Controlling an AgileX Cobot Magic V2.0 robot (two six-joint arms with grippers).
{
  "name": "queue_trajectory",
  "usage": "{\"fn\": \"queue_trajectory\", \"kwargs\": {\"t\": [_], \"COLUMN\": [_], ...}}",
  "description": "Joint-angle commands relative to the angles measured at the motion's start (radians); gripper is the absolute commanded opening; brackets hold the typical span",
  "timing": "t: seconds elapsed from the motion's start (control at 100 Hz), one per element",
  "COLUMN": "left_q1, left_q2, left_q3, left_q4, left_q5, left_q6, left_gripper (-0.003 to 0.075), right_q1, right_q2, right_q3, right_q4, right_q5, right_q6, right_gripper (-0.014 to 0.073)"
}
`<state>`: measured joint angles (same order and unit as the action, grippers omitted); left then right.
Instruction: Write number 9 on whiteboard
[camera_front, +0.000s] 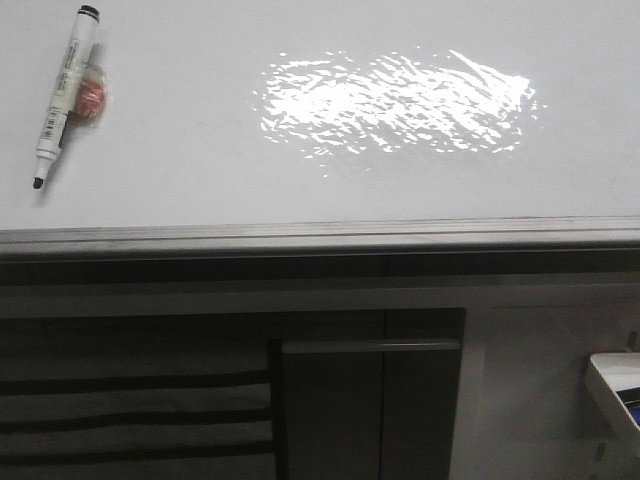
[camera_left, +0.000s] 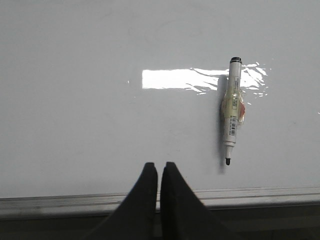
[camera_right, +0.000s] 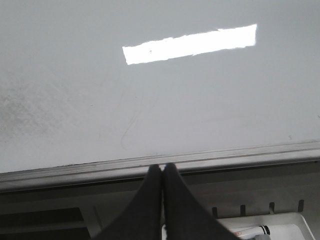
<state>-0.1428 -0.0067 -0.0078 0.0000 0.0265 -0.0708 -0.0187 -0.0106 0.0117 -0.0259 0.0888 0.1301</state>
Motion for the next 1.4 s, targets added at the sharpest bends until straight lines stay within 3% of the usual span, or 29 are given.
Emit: {"fn": "queue_trajectory", "kwargs": {"t": [0.0, 0.55, 0.76, 0.92, 1.13, 1.39], "left_q1": [0.002, 0.002, 0.002, 0.002, 0.002, 0.002], "left_q2": [-0.026, -0.026, -0.026, -0.026, 0.042, 0.285], "left_q3": [0.031, 0.031, 0.031, -0.029, -0.256, -0.534], "left_q4": [0.000, 0.000, 0.000, -0.017, -0.020, 0.014], "left_q5": [-0.079, -0.079, -0.116, -0.149, 0.029, 0.325], "left_q6": [-0.007, -0.007, -0.007, -0.018, -0.018, 0.037], "left_gripper": [-0.0020, -0.0020, -0.0020, -0.0020, -0.0020, -0.0020], "right_q1": [-0.006, -0.006, -0.006, -0.006, -0.006, -0.006], "right_q2": [-0.017, -0.017, -0.017, -0.011, 0.092, 0.348], "right_q3": [0.026, 0.026, 0.026, -0.057, -0.289, -0.567], "right_q4": [-0.002, -0.002, -0.002, -0.002, -0.030, -0.152], "right_q5": [-0.081, -0.081, -0.149, -0.159, 0.043, 0.250], "right_q6": [-0.006, -0.006, -0.006, -0.006, -0.006, -0.008], "right_gripper": [-0.0072, -0.0072, -0.0072, -0.0072, -0.0072, -0.0072]}}
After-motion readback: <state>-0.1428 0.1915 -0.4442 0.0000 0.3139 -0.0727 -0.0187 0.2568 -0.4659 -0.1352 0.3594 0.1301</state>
